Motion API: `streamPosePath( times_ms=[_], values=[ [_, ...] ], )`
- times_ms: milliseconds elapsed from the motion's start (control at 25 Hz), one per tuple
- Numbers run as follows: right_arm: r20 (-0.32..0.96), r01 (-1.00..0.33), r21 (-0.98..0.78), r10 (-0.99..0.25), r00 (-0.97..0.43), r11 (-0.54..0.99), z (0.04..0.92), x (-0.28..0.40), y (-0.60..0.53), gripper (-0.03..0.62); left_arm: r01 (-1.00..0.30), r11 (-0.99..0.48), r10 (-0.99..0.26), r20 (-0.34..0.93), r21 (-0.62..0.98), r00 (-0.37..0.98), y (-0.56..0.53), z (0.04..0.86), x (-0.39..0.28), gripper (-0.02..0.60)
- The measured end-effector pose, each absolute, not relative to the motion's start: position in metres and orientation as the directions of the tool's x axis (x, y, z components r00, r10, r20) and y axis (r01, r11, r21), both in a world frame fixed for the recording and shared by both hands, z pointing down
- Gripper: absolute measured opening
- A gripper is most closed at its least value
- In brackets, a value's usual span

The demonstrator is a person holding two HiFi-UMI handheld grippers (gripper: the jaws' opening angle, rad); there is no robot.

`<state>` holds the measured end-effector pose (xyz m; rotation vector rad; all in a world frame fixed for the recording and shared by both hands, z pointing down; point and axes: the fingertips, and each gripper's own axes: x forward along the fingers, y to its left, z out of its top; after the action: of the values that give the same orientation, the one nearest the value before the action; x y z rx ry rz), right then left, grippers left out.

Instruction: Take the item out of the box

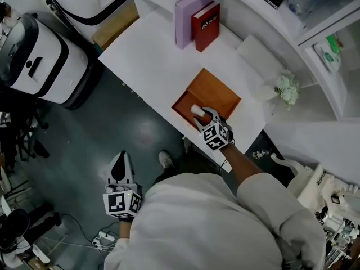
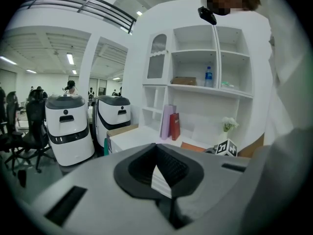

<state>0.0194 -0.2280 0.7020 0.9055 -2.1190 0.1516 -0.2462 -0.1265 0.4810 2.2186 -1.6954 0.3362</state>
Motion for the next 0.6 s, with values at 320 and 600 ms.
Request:
streamPosePath(
  times_ms=[320,600],
  values=[
    [0.795,-0.669,0.181,-0.508,-0.332,0.721,0.734,0.015,-0.237,0.206,-0.970,-0.206,-0.887,0.395,0.127,0.240,-0.126,0.488,-0.261,0.008],
    [0.844,-0.680,0.195,-0.474,-0.251,0.707,0.755,0.019,-0.242,0.211,-0.974,-0.181,-0.884,0.412,0.134,0.221,-0.129,0.493,-0.271,0.008]
  ],
)
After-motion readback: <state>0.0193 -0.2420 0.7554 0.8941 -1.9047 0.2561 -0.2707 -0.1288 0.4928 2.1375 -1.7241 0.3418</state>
